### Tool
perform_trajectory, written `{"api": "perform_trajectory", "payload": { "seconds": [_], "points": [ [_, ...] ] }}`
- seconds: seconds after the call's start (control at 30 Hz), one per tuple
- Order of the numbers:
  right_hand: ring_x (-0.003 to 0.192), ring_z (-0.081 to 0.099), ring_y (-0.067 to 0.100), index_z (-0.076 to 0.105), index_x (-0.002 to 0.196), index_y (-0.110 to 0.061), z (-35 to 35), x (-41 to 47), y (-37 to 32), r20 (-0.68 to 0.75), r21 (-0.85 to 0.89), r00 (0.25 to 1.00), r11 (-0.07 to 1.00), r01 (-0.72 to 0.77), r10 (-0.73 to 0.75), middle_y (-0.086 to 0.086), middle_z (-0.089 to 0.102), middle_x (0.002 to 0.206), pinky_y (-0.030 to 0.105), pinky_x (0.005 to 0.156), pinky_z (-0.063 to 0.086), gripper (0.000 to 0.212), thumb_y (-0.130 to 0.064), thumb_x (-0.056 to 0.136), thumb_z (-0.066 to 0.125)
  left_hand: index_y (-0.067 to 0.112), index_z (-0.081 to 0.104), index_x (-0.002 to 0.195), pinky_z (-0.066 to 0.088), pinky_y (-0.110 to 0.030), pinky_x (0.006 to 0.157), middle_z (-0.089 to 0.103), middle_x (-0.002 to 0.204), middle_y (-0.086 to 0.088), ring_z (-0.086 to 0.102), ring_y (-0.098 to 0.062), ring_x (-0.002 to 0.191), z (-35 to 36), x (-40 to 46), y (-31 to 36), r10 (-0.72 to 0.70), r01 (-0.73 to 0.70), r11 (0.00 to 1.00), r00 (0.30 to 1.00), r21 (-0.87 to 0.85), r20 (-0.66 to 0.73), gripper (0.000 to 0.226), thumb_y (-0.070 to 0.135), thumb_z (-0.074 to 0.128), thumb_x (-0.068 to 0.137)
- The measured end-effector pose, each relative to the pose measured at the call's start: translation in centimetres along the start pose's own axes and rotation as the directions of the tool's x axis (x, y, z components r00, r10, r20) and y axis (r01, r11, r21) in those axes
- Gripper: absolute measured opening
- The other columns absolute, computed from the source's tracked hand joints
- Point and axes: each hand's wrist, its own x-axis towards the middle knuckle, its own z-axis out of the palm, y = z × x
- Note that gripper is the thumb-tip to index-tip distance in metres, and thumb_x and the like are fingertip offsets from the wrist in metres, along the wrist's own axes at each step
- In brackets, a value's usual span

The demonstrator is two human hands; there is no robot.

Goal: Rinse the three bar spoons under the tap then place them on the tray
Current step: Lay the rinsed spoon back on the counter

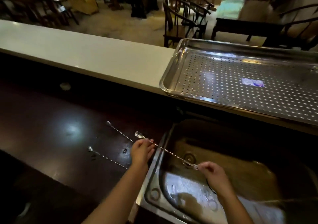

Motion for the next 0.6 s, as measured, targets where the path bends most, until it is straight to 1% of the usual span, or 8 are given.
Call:
{"api": "perform_trajectory", "payload": {
  "seconds": [0.07,0.13,0.2,0.27,0.33,0.47,0.53,0.6],
  "points": [
    [0.072,0.056,0.009,0.068,0.077,-0.006,3.3,0.8,-0.9,0.048,-0.025,0.999,0.999,0.024,-0.023,0.001,0.065,0.075,0.014,0.06,0.043,0.012,-0.001,0.085,0.06,0.015,0.05,0.073,0.051,-0.015,0.051,0.059,0.079,-0.005,0.061,-0.013,0.065,-2.6,2.1,2.1,0.005,-0.002,0.999,0.998,0.046,-0.065,0.02,0.008,0.052,0.092],
    [0.07,0.056,0.015,0.068,0.076,-0.002,6.5,1.4,-1.8,0.068,-0.026,0.997,0.999,0.043,-0.041,0.006,0.064,0.071,0.01,0.057,0.044,0.011,0.004,0.083,0.061,0.014,0.049,0.071,0.048,-0.02,0.059,0.057,0.075,-0.004,0.057,-0.014,0.068,-5.2,4.1,3.9,-0.003,0.011,0.997,0.994,0.08,-0.105,0.021,0.008,0.053,0.091],
    [0.071,0.057,0.02,0.067,0.071,-0.004,9.5,2.0,-2.4,0.066,-0.055,0.997,0.998,0.039,-0.036,0.009,0.064,0.07,0.016,0.061,0.046,0.015,0.006,0.081,0.061,0.011,0.05,0.07,0.049,-0.024,0.063,0.056,0.073,-0.007,0.057,-0.016,0.067,-7.6,6.0,5.3,-0.023,0.035,0.996,0.991,0.087,-0.129,0.021,0.003,0.053,0.09],
    [0.071,0.059,0.024,0.064,0.061,-0.013,12.2,2.5,-2.6,0.073,-0.104,0.997,0.994,0.039,-0.032,0.012,0.064,0.069,0.029,0.069,0.048,0.028,0.008,0.078,0.061,0.008,0.051,0.071,0.053,-0.021,0.057,0.057,0.072,-0.01,0.06,-0.015,0.059,-9.7,7.6,6.4,-0.042,0.057,0.994,0.987,0.097,-0.153,0.02,-0.002,0.053,0.088],
    [0.072,0.06,0.026,0.061,0.057,-0.019,14.4,2.9,-2.5,0.082,-0.149,0.996,0.988,0.036,-0.024,0.014,0.064,0.068,0.033,0.071,0.046,0.035,0.01,0.077,0.061,0.007,0.052,0.072,0.052,-0.016,0.049,0.058,0.07,-0.01,0.061,-0.007,0.045,-11.3,8.9,7.0,-0.059,0.09,0.983,0.981,0.161,-0.185,0.018,-0.003,0.054,0.087],
    [0.073,0.062,0.023,0.06,0.061,-0.023,17.2,2.7,-1.9,0.081,-0.302,0.997,0.953,0.015,0.01,0.005,0.065,0.071,0.033,0.071,0.049,0.028,-0.002,0.08,0.062,0.005,0.052,0.066,0.044,-0.009,0.034,0.057,0.059,-0.011,0.053,-0.001,0.027,-12.9,11.1,7.6,-0.056,0.125,0.947,0.972,0.297,-0.23,0.024,-0.008,0.053,0.086],
    [0.074,0.061,0.018,0.058,0.061,-0.026,18.0,2.5,-1.8,0.077,-0.374,0.997,0.927,0.008,0.023,0.001,0.066,0.074,0.028,0.069,0.047,0.028,-0.007,0.082,0.061,0.004,0.054,0.063,0.043,-0.01,0.033,0.059,0.041,-0.004,0.052,-0.002,0.025,-13.4,12.1,7.7,-0.057,0.148,0.912,0.969,0.383,-0.24,0.025,-0.007,0.055,0.085],
    [0.079,0.061,0.013,0.06,0.063,-0.026,18.5,2.5,-1.7,0.049,-0.46,0.999,0.887,0.018,0.005,-0.002,0.068,0.08,0.028,0.075,0.048,0.025,-0.011,0.084,0.059,0.003,0.055,0.06,0.046,-0.014,0.037,0.057,0.035,0.0,0.052,-0.002,0.025,-13.8,12.9,7.5,-0.057,0.166,0.88,0.967,0.445,-0.248,0.025,-0.004,0.058,0.084]
  ]
}}
